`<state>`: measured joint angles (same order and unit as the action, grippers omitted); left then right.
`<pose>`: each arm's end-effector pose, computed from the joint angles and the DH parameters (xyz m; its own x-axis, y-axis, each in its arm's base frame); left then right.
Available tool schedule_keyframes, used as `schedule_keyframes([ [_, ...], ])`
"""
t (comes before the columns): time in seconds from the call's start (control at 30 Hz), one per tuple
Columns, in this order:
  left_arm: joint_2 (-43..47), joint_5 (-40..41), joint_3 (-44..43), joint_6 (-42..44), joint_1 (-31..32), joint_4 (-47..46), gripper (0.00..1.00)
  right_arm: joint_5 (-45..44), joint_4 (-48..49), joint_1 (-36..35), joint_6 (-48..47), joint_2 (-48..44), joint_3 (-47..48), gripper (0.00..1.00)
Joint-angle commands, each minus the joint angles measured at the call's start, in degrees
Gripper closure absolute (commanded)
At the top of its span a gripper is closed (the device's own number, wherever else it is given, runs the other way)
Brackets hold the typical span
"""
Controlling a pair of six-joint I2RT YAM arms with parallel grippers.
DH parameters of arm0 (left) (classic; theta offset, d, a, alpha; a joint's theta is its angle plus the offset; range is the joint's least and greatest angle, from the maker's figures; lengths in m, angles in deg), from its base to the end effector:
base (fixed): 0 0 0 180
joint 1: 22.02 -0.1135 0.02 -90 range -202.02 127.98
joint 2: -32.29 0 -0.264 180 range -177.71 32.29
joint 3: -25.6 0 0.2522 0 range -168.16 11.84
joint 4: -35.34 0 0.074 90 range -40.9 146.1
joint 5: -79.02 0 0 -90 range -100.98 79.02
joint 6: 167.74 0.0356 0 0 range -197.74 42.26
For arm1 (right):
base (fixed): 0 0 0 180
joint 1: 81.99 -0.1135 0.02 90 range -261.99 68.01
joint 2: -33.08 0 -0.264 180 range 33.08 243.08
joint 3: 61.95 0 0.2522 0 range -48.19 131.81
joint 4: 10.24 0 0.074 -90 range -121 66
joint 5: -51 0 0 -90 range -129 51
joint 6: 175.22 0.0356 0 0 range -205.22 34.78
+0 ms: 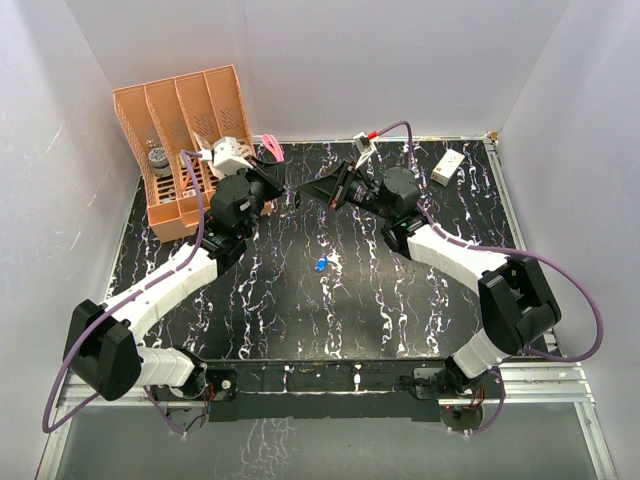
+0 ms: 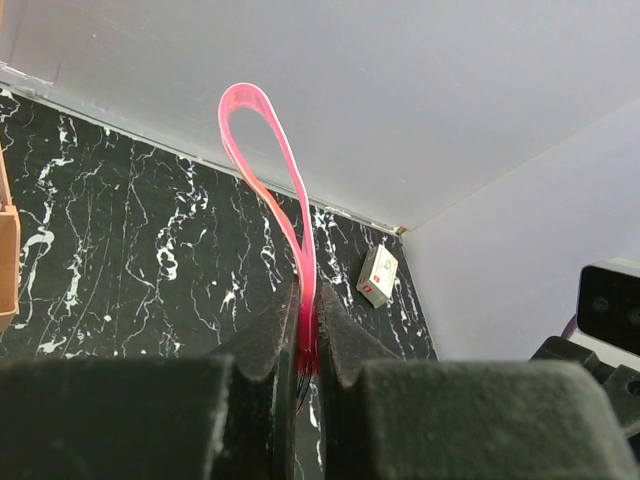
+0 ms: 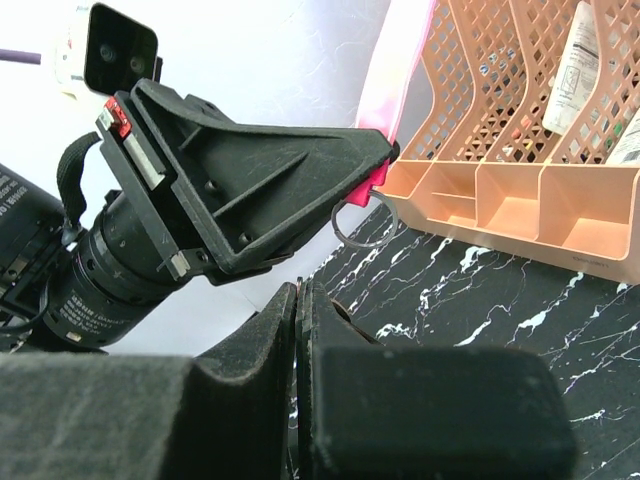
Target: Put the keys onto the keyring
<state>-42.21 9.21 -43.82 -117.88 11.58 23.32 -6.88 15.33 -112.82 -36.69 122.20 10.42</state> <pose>0.2627 -0.1598 0.3585 -0.0739 -0.6773 -0.7320 0.2438 0.6995 -0.6718 0.2997 0.2009 0.3208 -0.5761 0.3952 -0.7155 -0.6849 0.2444 0.6865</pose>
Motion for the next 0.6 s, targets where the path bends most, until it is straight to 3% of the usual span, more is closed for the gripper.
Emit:
schedule_keyframes([
  [0.0,1.06,0.47,-1.57,-0.55,0.32,-2.78,1.00,-3.07,0.96,-0.78,1.51,-0.68,2.95,1.00],
  [0.57,1.64,-0.10,-0.81,-1.52,0.63,-3.42,1.00,-4.92,-2.16,-2.55,2.86,0.43,6.08,1.00],
])
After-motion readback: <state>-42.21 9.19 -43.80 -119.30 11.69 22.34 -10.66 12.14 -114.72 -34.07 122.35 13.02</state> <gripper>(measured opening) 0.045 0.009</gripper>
